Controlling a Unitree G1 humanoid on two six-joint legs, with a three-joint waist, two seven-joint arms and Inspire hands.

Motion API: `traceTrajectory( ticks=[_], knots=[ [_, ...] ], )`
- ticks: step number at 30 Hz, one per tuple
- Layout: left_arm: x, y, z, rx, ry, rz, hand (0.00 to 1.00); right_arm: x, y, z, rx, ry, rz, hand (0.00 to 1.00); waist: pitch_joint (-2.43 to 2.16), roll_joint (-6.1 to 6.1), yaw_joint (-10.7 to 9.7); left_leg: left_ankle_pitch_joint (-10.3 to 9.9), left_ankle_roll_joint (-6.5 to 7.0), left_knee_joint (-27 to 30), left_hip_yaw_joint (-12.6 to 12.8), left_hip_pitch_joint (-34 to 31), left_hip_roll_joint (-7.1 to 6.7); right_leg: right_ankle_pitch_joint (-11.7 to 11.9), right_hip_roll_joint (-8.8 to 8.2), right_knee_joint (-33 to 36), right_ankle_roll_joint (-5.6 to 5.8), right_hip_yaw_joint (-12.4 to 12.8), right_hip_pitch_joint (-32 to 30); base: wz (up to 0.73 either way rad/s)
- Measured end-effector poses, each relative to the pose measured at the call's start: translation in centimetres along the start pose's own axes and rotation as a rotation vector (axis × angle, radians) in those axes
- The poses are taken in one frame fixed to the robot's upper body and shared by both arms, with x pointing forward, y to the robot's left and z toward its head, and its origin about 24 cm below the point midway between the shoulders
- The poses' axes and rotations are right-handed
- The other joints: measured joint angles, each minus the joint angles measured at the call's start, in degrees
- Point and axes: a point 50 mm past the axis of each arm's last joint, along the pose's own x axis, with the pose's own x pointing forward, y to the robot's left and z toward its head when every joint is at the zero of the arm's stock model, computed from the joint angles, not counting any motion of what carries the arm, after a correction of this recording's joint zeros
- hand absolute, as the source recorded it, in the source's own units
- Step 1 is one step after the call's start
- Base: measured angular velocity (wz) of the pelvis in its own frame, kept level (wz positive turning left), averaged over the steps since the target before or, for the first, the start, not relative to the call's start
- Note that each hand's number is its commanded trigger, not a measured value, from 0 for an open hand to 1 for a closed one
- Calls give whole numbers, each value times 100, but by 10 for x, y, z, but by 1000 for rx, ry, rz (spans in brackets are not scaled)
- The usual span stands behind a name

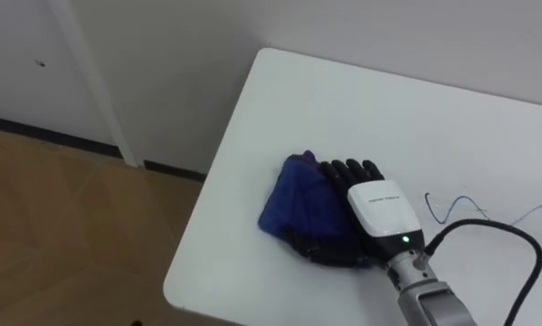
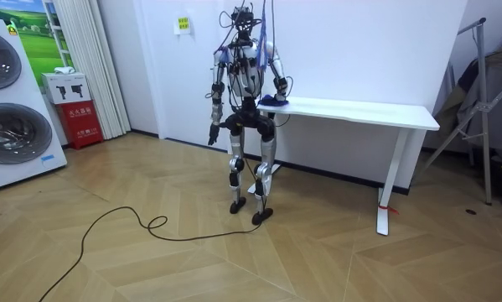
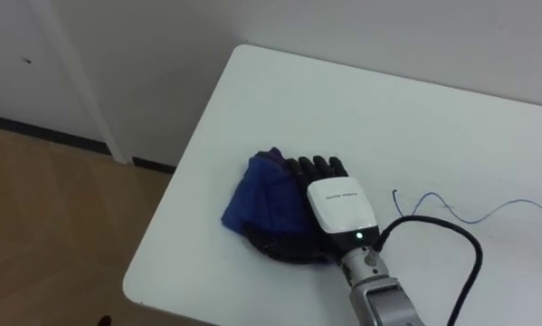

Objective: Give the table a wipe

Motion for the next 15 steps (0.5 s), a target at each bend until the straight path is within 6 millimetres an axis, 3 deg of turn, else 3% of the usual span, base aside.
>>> traceTrajectory(
  ticks=[15],
  knots=[
    [0,-2,3,0,-9,-3,0,-2,6,-2,5,1,21,0,-29,26,-38,0,0,3,3,18,-7,0,1,2,0,9,12,0]
  ],
)
